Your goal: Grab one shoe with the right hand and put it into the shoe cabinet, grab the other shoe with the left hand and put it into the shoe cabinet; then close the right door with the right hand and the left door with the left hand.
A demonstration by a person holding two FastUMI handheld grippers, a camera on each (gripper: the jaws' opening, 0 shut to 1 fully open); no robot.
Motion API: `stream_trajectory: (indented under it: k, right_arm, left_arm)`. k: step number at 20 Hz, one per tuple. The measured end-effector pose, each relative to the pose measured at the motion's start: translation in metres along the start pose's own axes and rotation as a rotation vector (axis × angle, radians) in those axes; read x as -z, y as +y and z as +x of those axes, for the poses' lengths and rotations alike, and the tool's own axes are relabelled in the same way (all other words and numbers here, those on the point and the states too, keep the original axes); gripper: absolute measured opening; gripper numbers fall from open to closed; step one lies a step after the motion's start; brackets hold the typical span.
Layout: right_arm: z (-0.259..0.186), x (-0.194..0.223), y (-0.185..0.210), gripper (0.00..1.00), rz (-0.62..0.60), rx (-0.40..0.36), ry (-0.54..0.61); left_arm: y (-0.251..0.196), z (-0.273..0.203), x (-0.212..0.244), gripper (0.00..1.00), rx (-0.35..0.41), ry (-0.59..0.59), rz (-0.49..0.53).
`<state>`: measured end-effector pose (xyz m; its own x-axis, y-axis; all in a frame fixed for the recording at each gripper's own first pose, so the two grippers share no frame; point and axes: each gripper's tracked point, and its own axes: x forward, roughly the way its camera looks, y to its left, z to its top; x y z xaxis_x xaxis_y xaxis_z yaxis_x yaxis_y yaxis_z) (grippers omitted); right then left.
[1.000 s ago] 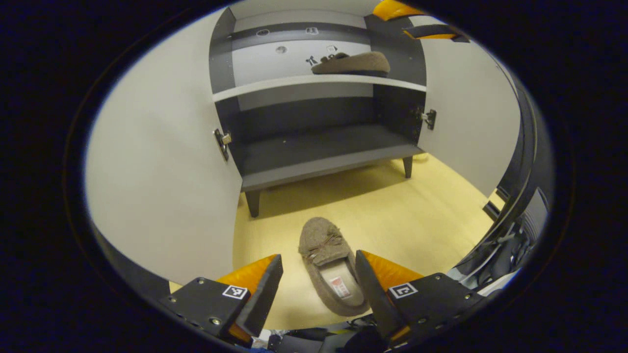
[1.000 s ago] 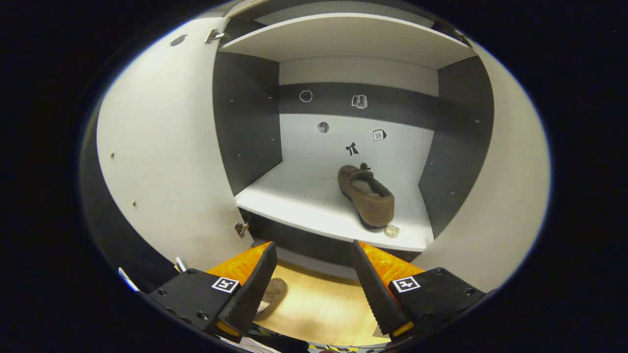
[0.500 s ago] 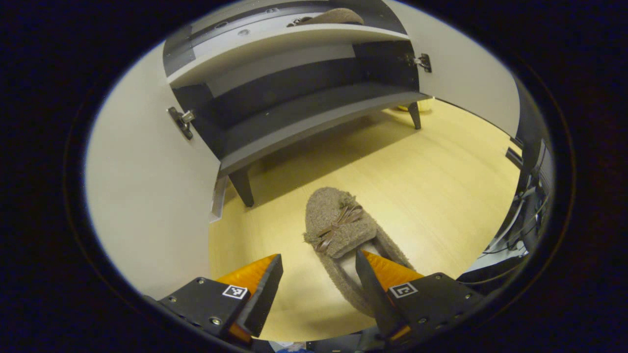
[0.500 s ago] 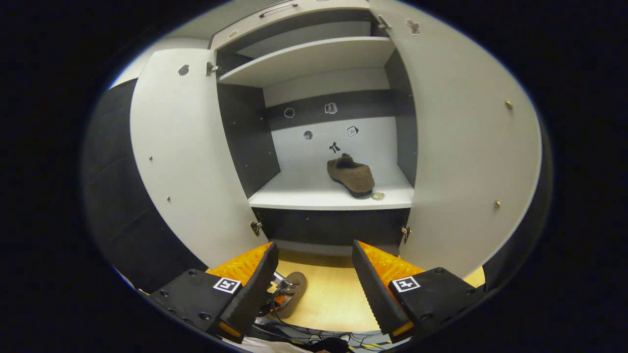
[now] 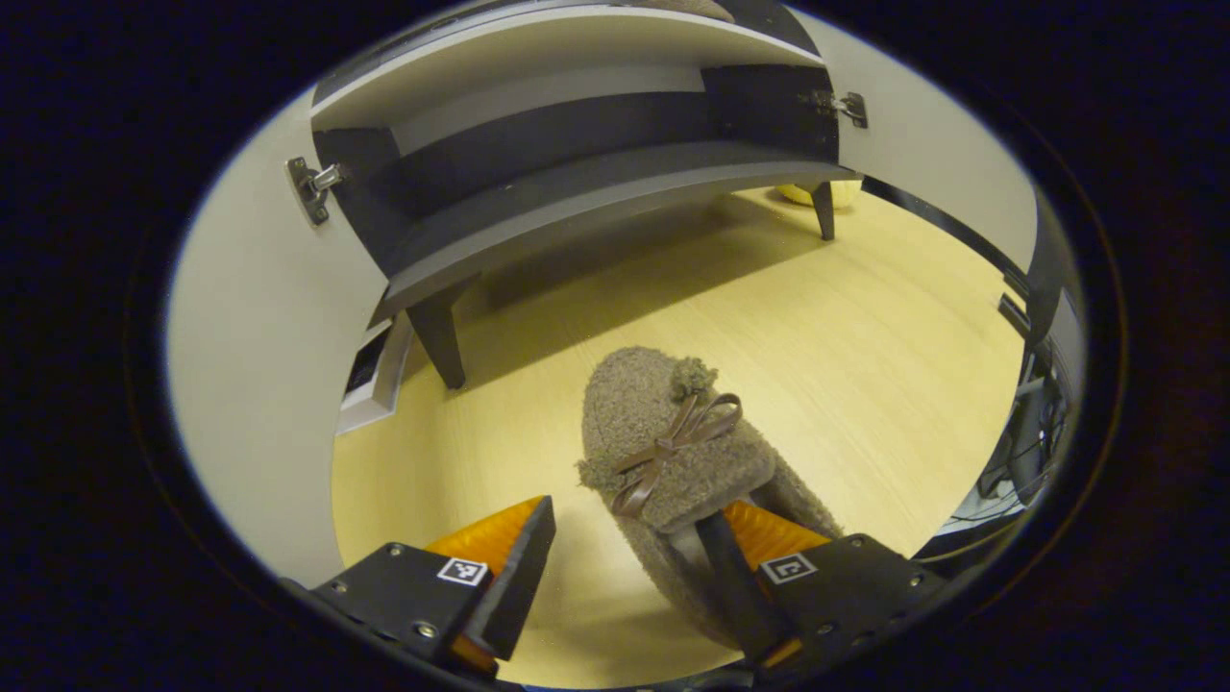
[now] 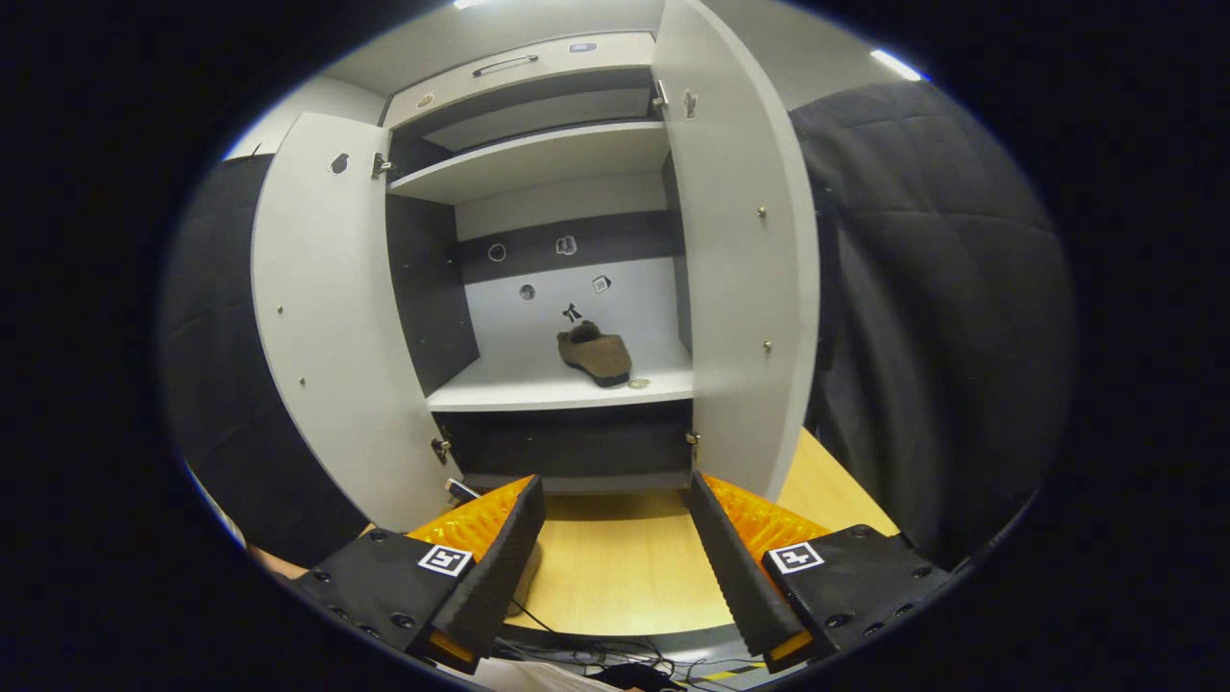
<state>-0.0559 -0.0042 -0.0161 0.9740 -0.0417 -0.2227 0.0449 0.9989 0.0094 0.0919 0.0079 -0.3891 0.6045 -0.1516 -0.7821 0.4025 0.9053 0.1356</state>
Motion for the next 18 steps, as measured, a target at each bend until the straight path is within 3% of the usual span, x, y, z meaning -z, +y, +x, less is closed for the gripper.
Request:
stream_trajectory:
  k: [2, 3, 4, 6, 11, 12, 14, 15, 18]
  right_arm:
    - [-0.01, -0.004, -0.012, 0.96, -0.023, 0.074, -0.029]
    - [-0.014, -0.004, -0.013, 0.92, -0.017, 0.088, -0.034]
    - [-0.015, -0.003, -0.016, 0.96, -0.001, 0.098, -0.032]
    - [-0.018, -0.003, -0.028, 0.93, 0.041, 0.129, -0.032]
    - [-0.02, -0.003, -0.074, 0.96, 0.131, 0.233, -0.051]
    - [-0.02, -0.002, -0.084, 0.92, 0.139, 0.249, -0.053]
    - [-0.017, -0.001, -0.097, 0.96, 0.155, 0.265, -0.051]
    - [-0.013, -0.002, -0.102, 0.96, 0.163, 0.267, -0.049]
    - [-0.005, -0.003, -0.122, 0.92, 0.171, 0.275, -0.049]
  left_arm:
    - [-0.002, 0.005, 0.0, 0.58, 0.008, -0.002, -0.059]
    - [-0.001, 0.002, -0.001, 0.4, 0.01, -0.005, -0.077]
    - [0.0, 0.005, -0.001, 0.46, 0.004, -0.006, -0.08]
    - [0.003, 0.007, 0.003, 0.23, -0.01, 0.017, -0.089]
    - [0.003, 0.005, 0.004, 0.24, -0.005, 0.038, -0.048]
    - [0.003, 0.004, 0.004, 0.24, -0.009, 0.044, -0.031]
    - [0.015, 0.003, 0.006, 0.24, -0.087, 0.056, -0.001]
    - [0.013, 0.006, 0.007, 0.02, -0.081, 0.073, -0.012]
    - [0.016, 0.005, 0.005, 0.02, -0.098, 0.095, -0.016]
